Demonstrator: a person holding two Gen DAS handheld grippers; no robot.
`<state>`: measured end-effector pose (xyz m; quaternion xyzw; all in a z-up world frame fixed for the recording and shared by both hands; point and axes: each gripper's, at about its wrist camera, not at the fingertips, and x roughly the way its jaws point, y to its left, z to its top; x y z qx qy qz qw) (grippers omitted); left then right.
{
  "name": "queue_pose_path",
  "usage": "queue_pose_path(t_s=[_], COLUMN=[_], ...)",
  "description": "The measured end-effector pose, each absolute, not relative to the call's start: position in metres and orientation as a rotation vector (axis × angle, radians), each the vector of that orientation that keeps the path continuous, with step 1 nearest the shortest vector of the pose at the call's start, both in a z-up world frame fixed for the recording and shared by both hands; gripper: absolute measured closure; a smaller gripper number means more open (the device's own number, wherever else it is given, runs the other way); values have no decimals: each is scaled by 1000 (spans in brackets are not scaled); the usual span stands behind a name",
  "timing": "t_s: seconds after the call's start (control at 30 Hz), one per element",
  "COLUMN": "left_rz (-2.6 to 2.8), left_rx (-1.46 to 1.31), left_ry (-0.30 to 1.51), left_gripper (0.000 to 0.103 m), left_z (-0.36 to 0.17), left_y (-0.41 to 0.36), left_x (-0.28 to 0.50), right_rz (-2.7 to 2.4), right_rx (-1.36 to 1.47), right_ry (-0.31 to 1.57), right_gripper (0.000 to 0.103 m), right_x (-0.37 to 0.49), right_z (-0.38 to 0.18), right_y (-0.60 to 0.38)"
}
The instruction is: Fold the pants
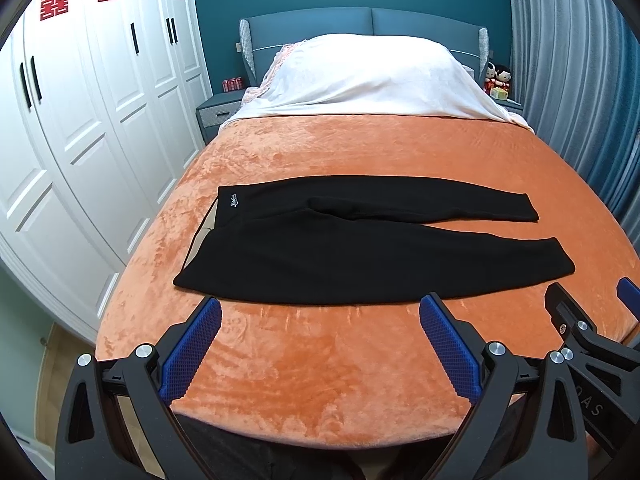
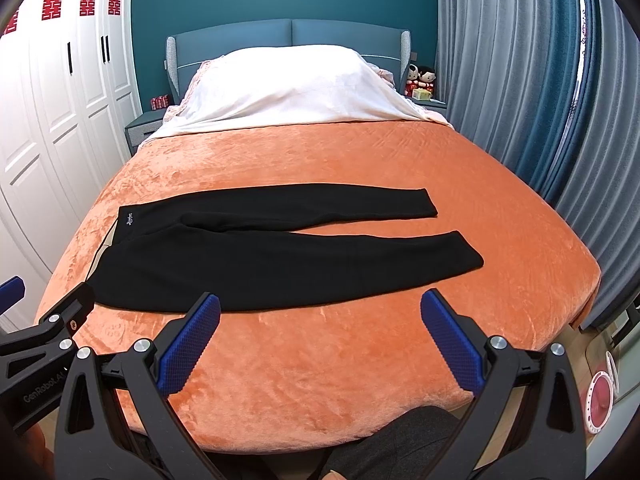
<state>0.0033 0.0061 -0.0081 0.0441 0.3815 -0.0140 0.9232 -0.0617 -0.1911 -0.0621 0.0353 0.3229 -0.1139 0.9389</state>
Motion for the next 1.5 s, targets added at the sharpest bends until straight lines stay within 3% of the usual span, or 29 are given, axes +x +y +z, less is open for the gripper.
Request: queue_pose_path(t_s=[1.5], left_rz=[-25], left_rx=[97], left_ry=[792], left_gripper=[5], left_z=[-8], left_y=[3], left_x=[1], right_rz=[-231], right_rx=[76], right_ry=[663], right_gripper=[5], right_x=[-62], right_z=[-63], right_y=[-192])
